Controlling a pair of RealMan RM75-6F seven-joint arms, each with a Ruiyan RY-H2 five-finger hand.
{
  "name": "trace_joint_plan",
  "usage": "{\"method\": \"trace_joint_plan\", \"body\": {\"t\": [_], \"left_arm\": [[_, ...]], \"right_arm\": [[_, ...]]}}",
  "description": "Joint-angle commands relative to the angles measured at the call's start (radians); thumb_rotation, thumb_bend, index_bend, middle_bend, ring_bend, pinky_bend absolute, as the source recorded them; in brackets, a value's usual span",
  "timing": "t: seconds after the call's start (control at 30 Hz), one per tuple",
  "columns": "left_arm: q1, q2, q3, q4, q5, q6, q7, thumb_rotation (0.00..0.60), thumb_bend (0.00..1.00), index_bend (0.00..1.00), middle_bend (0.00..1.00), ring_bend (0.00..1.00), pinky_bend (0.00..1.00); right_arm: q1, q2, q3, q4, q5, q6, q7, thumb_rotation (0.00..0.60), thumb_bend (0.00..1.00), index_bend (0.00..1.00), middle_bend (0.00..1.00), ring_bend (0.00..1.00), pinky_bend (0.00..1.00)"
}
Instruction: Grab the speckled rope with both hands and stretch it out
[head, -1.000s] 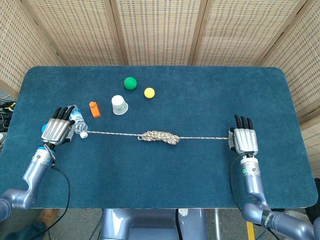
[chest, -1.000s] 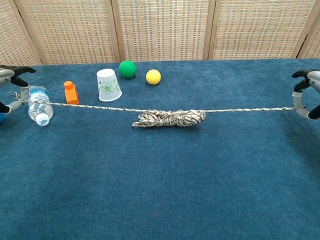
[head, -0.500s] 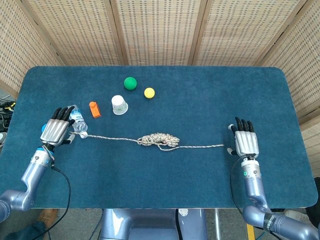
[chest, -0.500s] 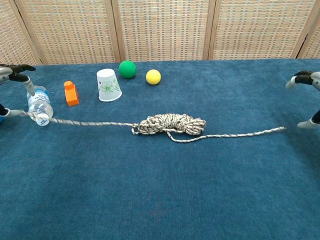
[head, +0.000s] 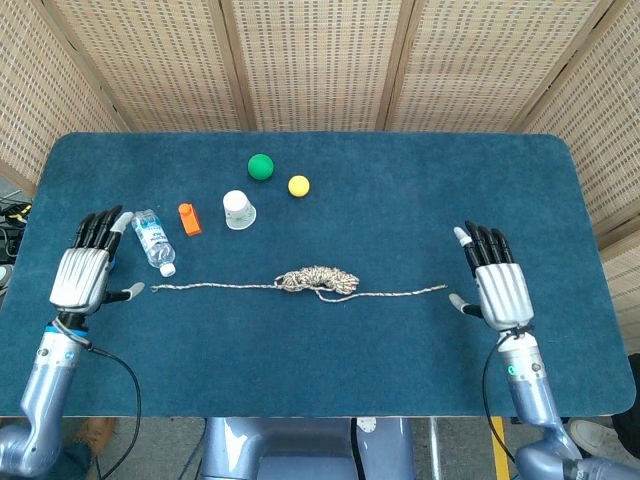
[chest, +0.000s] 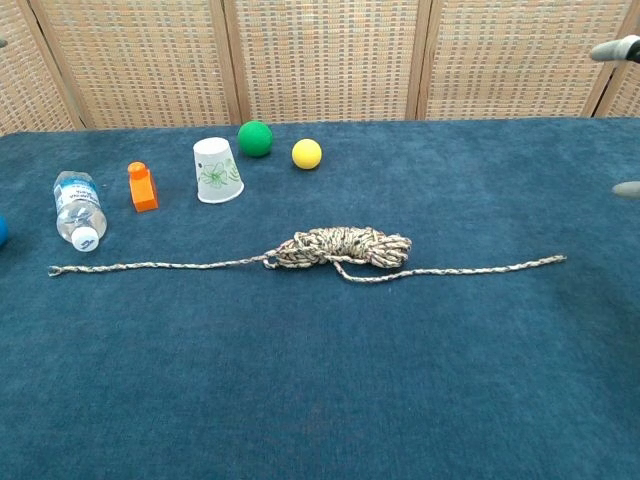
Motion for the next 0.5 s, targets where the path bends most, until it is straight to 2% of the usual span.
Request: {"method": "trace_joint_plan", "body": {"t": [0.03,0.13,0.23,0.33,0.5], "left_arm": [[0.109,0.078,0.043,-0.182,0.008,0.129,0.103,0.600,0.00,0.00,0.00,0.00,0.00],[0.161,0.100,0.088,-0.230,0.046,0.172,0.107,0.600,0.00,0.00,0.00,0.00,0.00],[0.224,0.113,0.149,-0.230,0.133,0.235,0.076,0.600,0.00,0.00,0.00,0.00,0.00],[0.253,0.114,0.177,-0.207,0.172,0.249,0.048,0.600,0.00,0.00,0.00,0.00,0.00],[0.282,0.112,0.189,-0.190,0.203,0.262,0.020,0.600,0.00,0.00,0.00,0.00,0.00]], "right_arm": [[-0.077,0.052,-0.074,-0.050,-0.108,0.113,-0.011,0.600,0.00,0.00,0.00,0.00,0.00],[-0.123,0.059,-0.112,-0.049,-0.166,0.179,-0.060,0.600,0.00,0.00,0.00,0.00,0.00],[-0.178,0.062,-0.163,-0.041,-0.236,0.245,-0.082,0.600,0.00,0.00,0.00,0.00,0.00],[-0.209,0.067,-0.179,-0.039,-0.249,0.267,-0.059,0.600,0.00,0.00,0.00,0.00,0.00],[-0.238,0.082,-0.184,-0.038,-0.268,0.287,-0.047,0.600,0.00,0.00,0.00,0.00,0.00]]}}
